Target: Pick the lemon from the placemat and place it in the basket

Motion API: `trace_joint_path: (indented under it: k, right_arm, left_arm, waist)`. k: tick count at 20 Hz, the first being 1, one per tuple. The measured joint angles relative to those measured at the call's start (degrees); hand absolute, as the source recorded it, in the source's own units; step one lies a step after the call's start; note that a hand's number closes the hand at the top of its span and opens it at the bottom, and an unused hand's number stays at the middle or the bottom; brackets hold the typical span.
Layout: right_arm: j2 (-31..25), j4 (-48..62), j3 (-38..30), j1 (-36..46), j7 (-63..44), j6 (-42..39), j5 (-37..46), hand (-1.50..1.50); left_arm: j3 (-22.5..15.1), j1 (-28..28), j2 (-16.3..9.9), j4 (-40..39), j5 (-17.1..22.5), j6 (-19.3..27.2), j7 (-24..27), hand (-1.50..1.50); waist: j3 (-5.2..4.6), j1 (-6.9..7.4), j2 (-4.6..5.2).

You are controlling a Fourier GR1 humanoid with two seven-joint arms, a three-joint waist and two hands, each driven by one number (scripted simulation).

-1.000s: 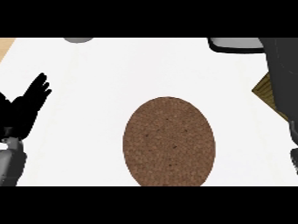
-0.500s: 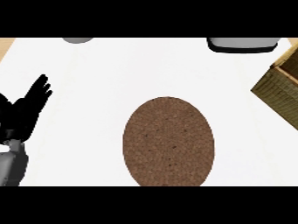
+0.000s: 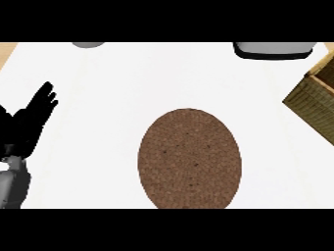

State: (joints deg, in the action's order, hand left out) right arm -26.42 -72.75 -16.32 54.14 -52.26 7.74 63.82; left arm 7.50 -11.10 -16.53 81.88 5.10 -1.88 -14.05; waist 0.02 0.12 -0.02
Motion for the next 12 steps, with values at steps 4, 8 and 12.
trace_joint_path:
  k: [4, 8, 12]
  right_arm:
    - [-1.0, -0.4, -2.5, -3.7, -1.4, 5.1, 2.2, -1.50]
    - [-1.2, 1.4, -4.7, -6.6, 0.2, 8.2, 0.7, -1.50]
    - [-2.8, 3.7, -6.0, -7.8, 4.6, 10.1, -2.8, -1.50]
  left_arm:
    - [0.2, 0.0, 0.1, -0.7, -0.2, -0.2, 0.7, 0.00]
    - [-0.5, -0.4, 1.2, -0.4, -1.1, 0.4, 0.3, 0.00]
    - [0.2, 0.2, 0.8, -0.4, -0.9, -0.7, 0.7, 0.00]
  waist:
    - [-0.01, -0.13, 0.04]
    - [-0.02, 0.00, 0.04]
    - [0.00, 0.12, 0.06]
